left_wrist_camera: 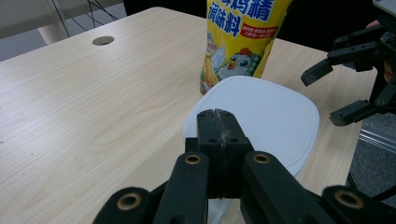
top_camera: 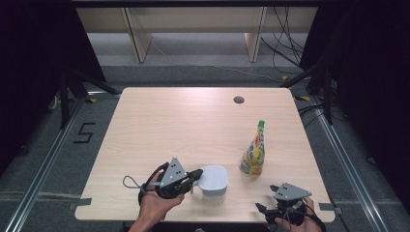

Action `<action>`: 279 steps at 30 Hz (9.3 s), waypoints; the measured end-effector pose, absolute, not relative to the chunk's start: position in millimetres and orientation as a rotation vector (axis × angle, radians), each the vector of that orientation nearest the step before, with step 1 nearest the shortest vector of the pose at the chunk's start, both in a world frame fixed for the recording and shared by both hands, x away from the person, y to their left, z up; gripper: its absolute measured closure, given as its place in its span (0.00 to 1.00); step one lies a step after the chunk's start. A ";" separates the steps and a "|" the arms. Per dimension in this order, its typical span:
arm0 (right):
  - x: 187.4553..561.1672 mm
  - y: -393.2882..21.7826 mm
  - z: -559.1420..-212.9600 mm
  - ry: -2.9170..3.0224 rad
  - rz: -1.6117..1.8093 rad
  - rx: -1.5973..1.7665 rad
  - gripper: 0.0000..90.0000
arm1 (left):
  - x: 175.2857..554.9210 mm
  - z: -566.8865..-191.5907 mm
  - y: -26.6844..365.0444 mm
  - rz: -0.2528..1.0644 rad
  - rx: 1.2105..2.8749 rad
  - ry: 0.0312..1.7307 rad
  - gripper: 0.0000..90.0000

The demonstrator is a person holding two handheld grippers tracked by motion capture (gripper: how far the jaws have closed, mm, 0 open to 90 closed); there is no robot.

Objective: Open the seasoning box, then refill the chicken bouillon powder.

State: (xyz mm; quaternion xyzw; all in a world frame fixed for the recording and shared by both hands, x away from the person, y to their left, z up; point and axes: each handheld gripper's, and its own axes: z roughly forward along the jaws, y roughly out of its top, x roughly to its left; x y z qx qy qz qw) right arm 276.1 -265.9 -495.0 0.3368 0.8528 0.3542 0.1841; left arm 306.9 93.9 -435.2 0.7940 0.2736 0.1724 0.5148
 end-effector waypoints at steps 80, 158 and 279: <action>290.0 -181.3 -442.0 2.311 1.414 0.583 0.97 | 303.8 -449.4 107.2 0.454 1.864 0.678 0.99; 280.7 -248.4 -444.7 2.090 1.365 0.938 0.51 | 246.3 -491.8 156.8 0.317 1.910 0.849 0.35; 338.1 -250.0 -493.6 1.965 1.278 1.106 0.31 | 248.8 -493.0 151.5 0.361 1.956 0.776 0.35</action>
